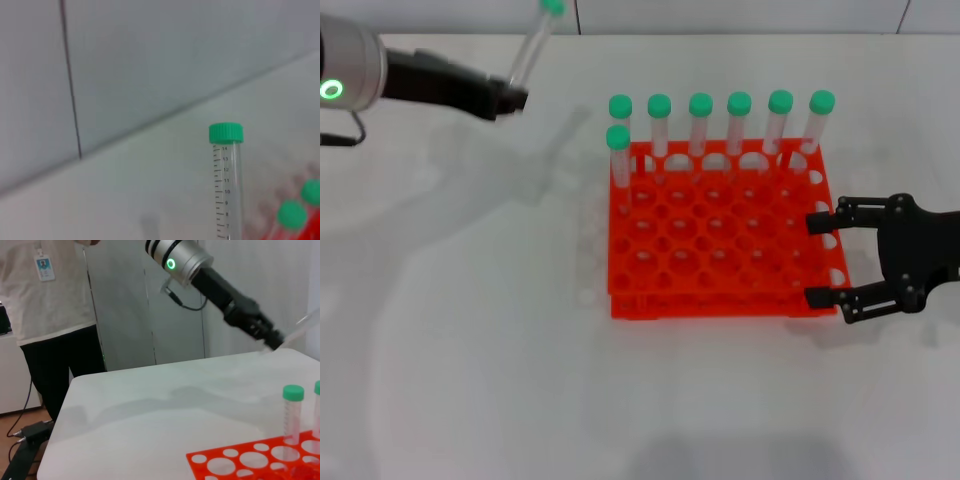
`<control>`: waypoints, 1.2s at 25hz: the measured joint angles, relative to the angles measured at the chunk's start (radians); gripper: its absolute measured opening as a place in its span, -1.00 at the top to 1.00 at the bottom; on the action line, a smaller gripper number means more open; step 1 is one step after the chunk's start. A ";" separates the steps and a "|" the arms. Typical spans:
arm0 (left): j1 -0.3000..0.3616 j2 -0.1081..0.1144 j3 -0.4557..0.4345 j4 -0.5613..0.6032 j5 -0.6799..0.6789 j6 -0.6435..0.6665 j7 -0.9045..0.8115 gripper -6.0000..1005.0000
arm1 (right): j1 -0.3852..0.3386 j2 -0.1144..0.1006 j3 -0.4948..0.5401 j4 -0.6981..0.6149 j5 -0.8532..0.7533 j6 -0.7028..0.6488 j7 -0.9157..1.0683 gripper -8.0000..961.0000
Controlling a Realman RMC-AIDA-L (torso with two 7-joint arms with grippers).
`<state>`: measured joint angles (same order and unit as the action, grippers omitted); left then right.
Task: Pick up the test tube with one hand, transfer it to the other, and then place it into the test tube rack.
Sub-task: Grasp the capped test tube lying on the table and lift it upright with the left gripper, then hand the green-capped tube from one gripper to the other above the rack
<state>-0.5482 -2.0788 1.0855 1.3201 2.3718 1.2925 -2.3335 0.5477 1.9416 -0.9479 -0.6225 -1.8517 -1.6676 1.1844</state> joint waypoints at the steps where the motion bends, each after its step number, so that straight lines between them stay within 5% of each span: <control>1: 0.014 -0.001 0.000 -0.013 -0.052 -0.036 0.059 0.59 | 0.000 0.002 0.000 0.000 0.000 0.000 0.000 -0.81; 8: 0.009 0.001 0.005 -0.192 -0.386 -0.130 0.370 0.59 | -0.003 0.009 0.000 -0.001 0.011 0.001 -0.015 -0.81; 15: -0.104 0.021 -0.007 -0.478 -0.620 -0.056 0.649 0.58 | -0.001 0.022 0.000 0.000 0.012 0.001 -0.026 -0.81; 21: -0.253 0.074 -0.010 -0.772 -0.657 0.020 0.795 0.58 | 0.004 0.037 0.000 -0.009 0.014 0.001 -0.026 -0.81; 30: -0.295 0.086 -0.001 -0.822 -0.547 0.105 0.846 0.57 | -0.007 0.026 0.027 -0.013 0.040 0.001 -0.026 -0.81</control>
<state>-0.8429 -1.9927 1.0845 0.4980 1.8249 1.3973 -1.4879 0.5403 1.9681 -0.9213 -0.6351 -1.8117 -1.6663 1.1588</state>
